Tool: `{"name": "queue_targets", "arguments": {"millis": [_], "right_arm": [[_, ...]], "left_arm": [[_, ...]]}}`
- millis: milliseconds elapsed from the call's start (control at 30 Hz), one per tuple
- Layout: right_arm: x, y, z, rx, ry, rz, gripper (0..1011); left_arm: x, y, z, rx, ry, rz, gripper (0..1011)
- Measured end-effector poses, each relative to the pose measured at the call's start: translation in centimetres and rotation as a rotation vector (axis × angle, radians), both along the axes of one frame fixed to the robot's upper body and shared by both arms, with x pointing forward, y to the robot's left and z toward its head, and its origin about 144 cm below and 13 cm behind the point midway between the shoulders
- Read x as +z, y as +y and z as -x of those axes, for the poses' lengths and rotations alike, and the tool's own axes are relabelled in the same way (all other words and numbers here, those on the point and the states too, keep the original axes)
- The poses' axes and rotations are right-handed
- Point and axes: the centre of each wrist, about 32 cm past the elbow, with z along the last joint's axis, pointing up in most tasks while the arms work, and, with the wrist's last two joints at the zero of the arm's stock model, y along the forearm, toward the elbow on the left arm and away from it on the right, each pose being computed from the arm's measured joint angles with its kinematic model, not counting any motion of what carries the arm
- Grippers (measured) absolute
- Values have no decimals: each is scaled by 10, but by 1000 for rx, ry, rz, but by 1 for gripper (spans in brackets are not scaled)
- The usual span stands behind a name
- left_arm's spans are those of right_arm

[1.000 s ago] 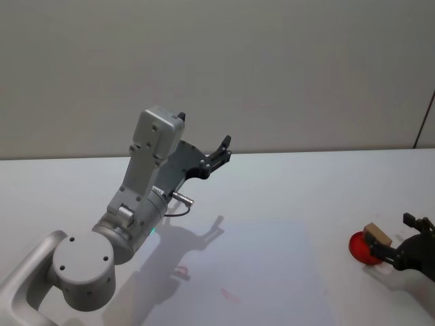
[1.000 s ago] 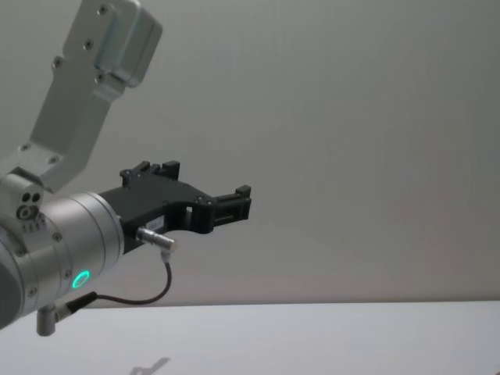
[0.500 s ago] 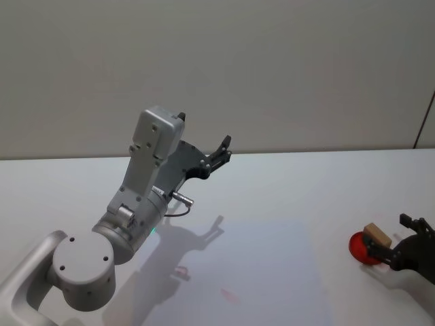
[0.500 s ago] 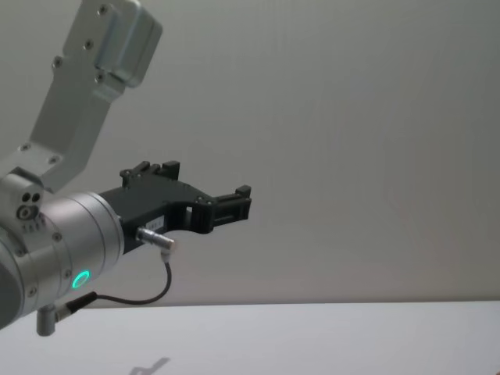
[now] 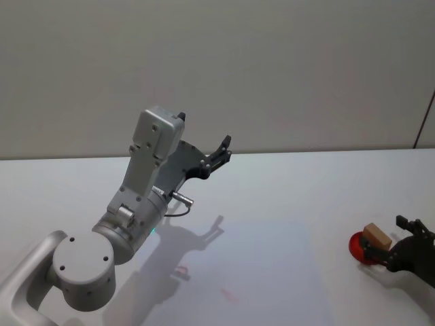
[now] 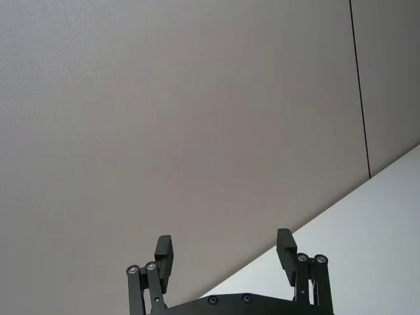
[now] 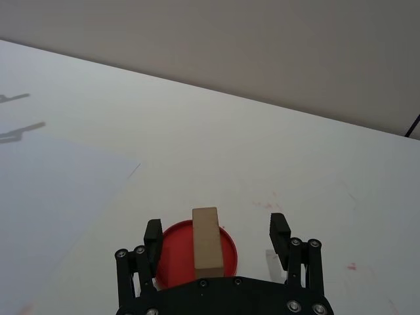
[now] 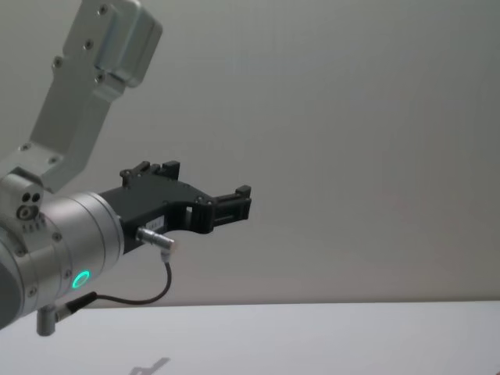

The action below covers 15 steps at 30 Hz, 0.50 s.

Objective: Use the one hand to pick up the stamp and affix it onto the A4 paper.

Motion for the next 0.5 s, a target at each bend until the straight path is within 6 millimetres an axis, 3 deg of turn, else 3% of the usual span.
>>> {"name": "queue_targets", "arguments": {"millis": [200, 500], "right_arm": [[-1, 1, -1, 3, 6, 4, 978], [-2, 2, -1, 5, 14, 9, 746]], "left_arm": [[0, 0, 0, 0, 0, 0, 1001], [0, 0, 0, 0, 0, 0, 1001]]}}
